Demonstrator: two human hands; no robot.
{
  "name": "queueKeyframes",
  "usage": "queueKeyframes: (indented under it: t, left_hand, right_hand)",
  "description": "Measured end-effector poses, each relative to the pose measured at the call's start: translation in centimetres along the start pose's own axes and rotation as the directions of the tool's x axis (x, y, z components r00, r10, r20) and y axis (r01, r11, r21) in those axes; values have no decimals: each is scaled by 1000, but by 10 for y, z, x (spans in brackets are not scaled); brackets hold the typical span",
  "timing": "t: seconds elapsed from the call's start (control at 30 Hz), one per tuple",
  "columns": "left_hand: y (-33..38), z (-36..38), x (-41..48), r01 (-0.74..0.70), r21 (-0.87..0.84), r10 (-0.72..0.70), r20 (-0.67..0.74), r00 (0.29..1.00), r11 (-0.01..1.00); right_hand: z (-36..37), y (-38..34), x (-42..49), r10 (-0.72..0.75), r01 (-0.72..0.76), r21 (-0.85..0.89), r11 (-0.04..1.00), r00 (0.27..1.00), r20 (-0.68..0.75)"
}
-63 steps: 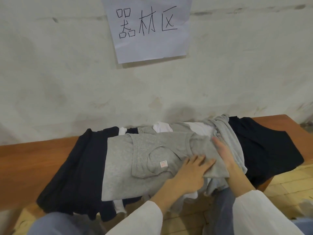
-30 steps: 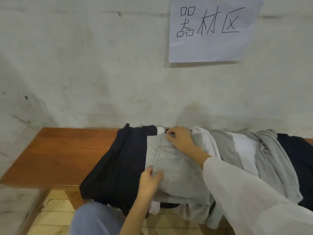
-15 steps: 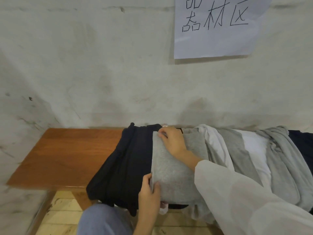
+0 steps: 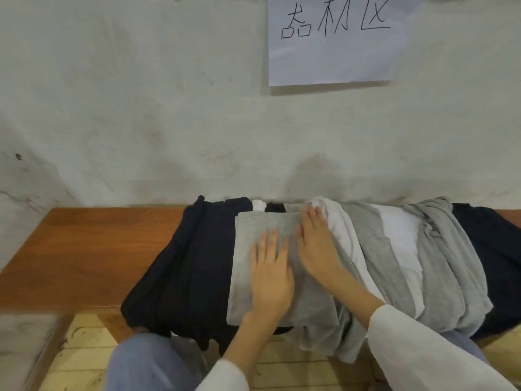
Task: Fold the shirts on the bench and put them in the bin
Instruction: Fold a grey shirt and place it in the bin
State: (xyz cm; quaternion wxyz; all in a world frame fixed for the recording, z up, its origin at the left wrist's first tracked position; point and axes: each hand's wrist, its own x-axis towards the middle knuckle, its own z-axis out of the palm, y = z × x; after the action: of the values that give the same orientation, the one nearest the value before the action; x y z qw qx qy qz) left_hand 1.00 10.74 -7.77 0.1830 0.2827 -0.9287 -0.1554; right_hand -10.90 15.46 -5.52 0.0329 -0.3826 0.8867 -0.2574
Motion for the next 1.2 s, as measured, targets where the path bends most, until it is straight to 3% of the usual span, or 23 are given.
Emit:
queueKeyframes:
  t: [0.1,0.33,0.43,0.57,0.7,0.8,0.87,0.9,0.93,1.0,1.07,1.2]
  left_hand:
    - [-7,22,28,-25,127,6,143,990,992]
    - [-13,28,25,74,219,-101,113,988,973]
    - [3,23,18,60,211,-97,167,981,976]
    - [19,19,-17,-145,149,107,239,965,978]
    - [13,21,-33,-186,203,90,405,910,961]
    - [11,2,-18,-236,113,143,526,838,965]
    - [5,-21,-8,-55,-127,112,506,855,990]
    - [-2,-30,-4,63,-205,31,425,905,977]
    - [-12,-39,-3,166,-208,-95,316,944,964]
    - [-32,-49,-3,362,-80,-348,150,925,929]
    - [-44,-53,-4,483,-45,-468,179,865,875]
    - [-55,-55,3,620,-248,-532,341,775,744]
  right_hand:
    - [17,8,1,1,15,-194,981,997,82]
    - [27,17,4,35,14,-271,963,984,175]
    - [18,15,3,13,34,-223,974,978,208]
    - [5,18,-33,-59,58,8,998,994,95]
    - [-5,35,-61,-113,130,-35,991,945,308]
    - [-22,31,-53,-68,48,64,997,931,358]
    - [-34,28,-52,22,-58,126,990,962,271]
    - [-38,28,-52,79,-119,158,980,967,242]
    - [-42,28,-53,140,-191,191,963,958,251]
    - [-47,32,-54,213,-289,212,934,923,320]
    - [-48,34,-52,271,-351,207,913,903,334]
    - [-47,24,-48,336,-409,125,904,860,384]
